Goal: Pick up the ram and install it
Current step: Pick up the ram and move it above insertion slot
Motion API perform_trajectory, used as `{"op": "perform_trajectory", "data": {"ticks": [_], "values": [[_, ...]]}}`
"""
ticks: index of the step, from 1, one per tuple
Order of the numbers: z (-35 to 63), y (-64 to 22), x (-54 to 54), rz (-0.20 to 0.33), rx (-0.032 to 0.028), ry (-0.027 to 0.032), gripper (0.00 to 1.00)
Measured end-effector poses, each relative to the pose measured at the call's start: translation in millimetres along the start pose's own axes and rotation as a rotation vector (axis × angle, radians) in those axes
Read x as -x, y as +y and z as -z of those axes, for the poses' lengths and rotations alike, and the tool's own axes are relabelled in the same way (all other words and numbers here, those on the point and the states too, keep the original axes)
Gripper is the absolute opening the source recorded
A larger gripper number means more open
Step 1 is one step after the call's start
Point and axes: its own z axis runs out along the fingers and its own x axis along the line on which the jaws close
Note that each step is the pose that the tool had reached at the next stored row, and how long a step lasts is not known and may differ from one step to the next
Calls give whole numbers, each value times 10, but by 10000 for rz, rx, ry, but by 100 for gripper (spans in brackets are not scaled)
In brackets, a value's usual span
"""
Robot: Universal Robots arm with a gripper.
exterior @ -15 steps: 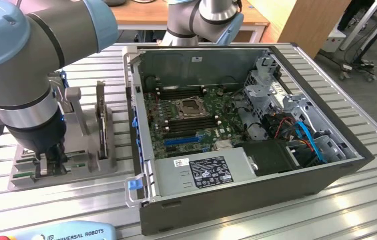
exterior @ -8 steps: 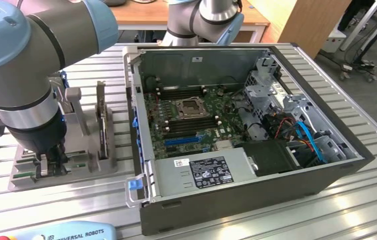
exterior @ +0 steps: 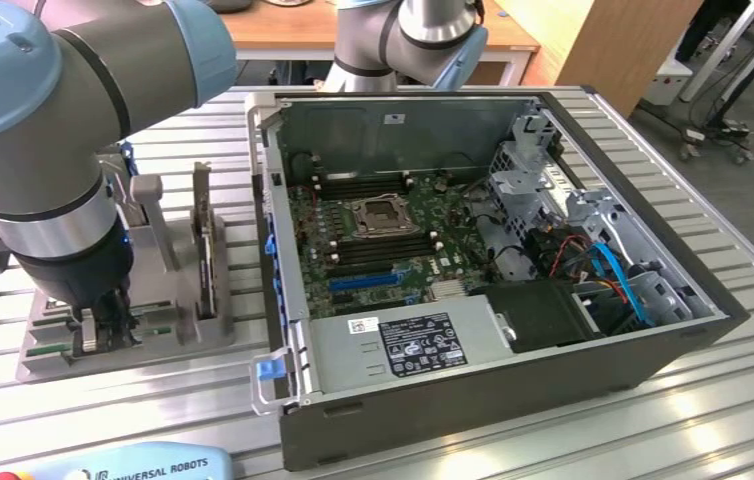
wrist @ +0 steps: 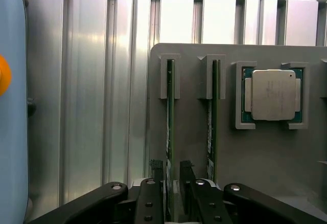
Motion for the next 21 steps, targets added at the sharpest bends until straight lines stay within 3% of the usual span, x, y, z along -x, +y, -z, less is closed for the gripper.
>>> {"op": "perform_trajectory", "data": {"ticks": [16, 18, 20, 21], "values": [[0, 0, -1, 0, 0, -1, 27], [0, 0, -1, 0, 0, 0, 25], [0, 0, -1, 0, -1, 1, 13], [0, 0, -1, 0, 0, 0, 13]]}}
